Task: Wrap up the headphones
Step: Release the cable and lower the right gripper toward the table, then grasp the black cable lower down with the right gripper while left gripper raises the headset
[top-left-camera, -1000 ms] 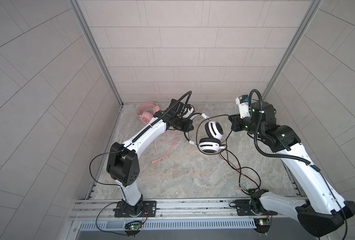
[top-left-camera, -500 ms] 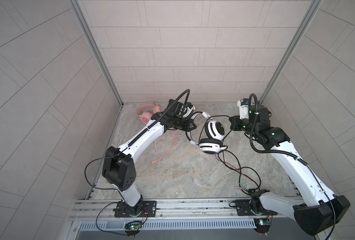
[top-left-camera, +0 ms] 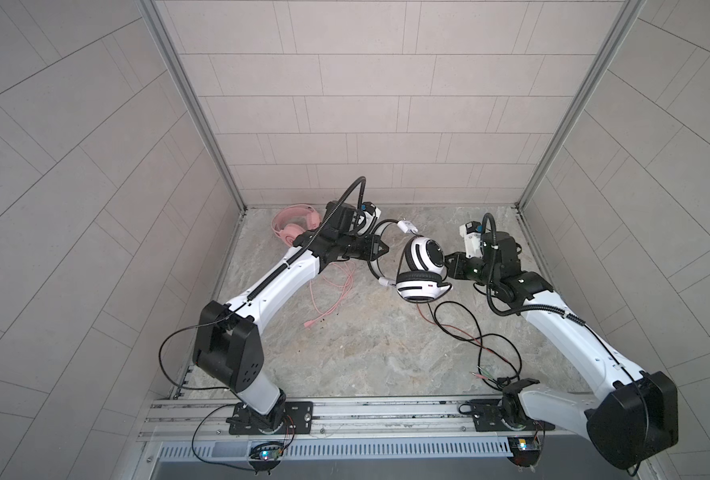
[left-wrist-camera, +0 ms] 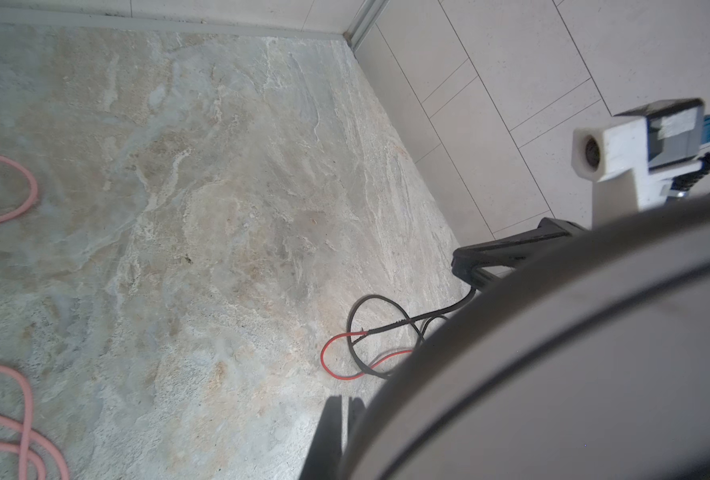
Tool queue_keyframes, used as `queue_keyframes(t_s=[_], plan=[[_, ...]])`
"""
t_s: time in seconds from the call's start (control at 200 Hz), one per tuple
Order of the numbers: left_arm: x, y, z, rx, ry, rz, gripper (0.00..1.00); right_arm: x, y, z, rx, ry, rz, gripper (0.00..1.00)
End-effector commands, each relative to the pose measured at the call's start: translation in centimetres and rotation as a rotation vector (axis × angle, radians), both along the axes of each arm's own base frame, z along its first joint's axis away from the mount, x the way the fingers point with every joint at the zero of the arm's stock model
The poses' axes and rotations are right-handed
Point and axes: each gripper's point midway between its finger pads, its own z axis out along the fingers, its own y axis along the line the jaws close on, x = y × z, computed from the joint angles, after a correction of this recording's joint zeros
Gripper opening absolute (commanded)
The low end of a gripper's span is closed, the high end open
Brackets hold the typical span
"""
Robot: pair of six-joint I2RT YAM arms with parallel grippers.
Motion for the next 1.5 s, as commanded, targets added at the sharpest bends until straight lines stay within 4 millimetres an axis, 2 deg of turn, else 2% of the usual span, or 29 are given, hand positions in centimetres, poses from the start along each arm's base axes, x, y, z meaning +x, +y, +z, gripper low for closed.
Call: queue_keyframes(t_s=[0.0,0.1,0.22,0.33,0.545,0.555,0.59,0.625,0.675,0.696,0.711,0.786,0.936,0.966,0.981,1.016,1.156,1.301,1.386,1.496], plan=[[-0.1,-0.1,4.1,-0.082,-0.066,-0.01,0.0,0.0,0.8,-0.5,0.049,0.014,0.017,0.19],[0.2,-0.1,3.9,-0.073,-0.042,-0.011,0.0,-0.6,1.2,-1.6,0.052,0.029,0.037,0.35],[0.5,0.4,3.3,-0.044,-0.037,0.009,0.0,-0.8,1.9,-2.9,0.081,0.052,0.051,0.49],[0.6,0.6,3.6,-0.046,-0.022,0.014,0.0,-1.3,2.8,-4.4,0.078,0.072,0.071,0.55],[1.4,1.8,3.2,-0.019,-0.001,0.048,0.0,-3.1,5.0,-9.3,0.06,0.178,0.149,0.6],[1.5,1.8,3.2,-0.024,0.002,0.048,0.0,-3.2,5.2,-9.5,0.06,0.18,0.155,0.62],[1.6,1.9,3.3,-0.036,0.005,0.052,0.0,-3.5,5.5,-10.1,0.057,0.185,0.16,0.77],[1.7,2.1,3.1,-0.035,0.007,0.058,0.0,-3.7,5.6,-10.9,0.056,0.191,0.155,0.85],[2.0,2.4,2.8,-0.022,0.01,0.072,0.0,-3.9,6.1,-11.5,0.066,0.182,0.166,0.89],[2.0,2.4,2.8,-0.018,0.014,0.075,0.0,-3.8,6.4,-11.3,0.074,0.168,0.169,0.89],[2.0,2.5,2.7,-0.018,0.019,0.077,0.0,-4.3,6.4,-12.2,0.07,0.186,0.171,0.89],[2.3,2.6,2.7,-0.04,0.039,0.081,0.0,-4.6,7.3,-12.9,0.074,0.177,0.193,0.89],[2.7,3.1,2.8,-0.052,0.039,0.097,0.0,-3.5,8.6,-14.9,0.035,0.181,0.229,0.89],[2.8,3.2,3.0,-0.061,0.04,0.099,0.0,-3.5,8.9,-15.6,0.037,0.194,0.241,0.92],[2.8,3.2,3.1,-0.068,0.04,0.1,0.0,-2.8,9.4,-15.0,0.045,0.175,0.249,0.94],[2.9,3.3,3.5,-0.088,0.041,0.099,0.0,-2.5,10.2,-15.2,0.047,0.173,0.267,0.95],[3.5,4.2,3.6,-0.105,0.035,0.125,0.0,-3.0,13.9,-16.7,0.041,0.186,0.337,0.96],[5.0,5.8,4.3,-0.192,0.06,0.168,0.0,-4.3,16.3,-17.9,0.073,0.215,0.389,0.86],[6.1,7.3,4.7,-0.217,0.067,0.217,0.0,-5.1,16.5,-18.8,0.075,0.24,0.397,0.75],[7.2,8.9,6.2,-0.223,0.035,0.267,0.0,-6.1,16.5,-19.4,0.094,0.27,0.394,0.6]])
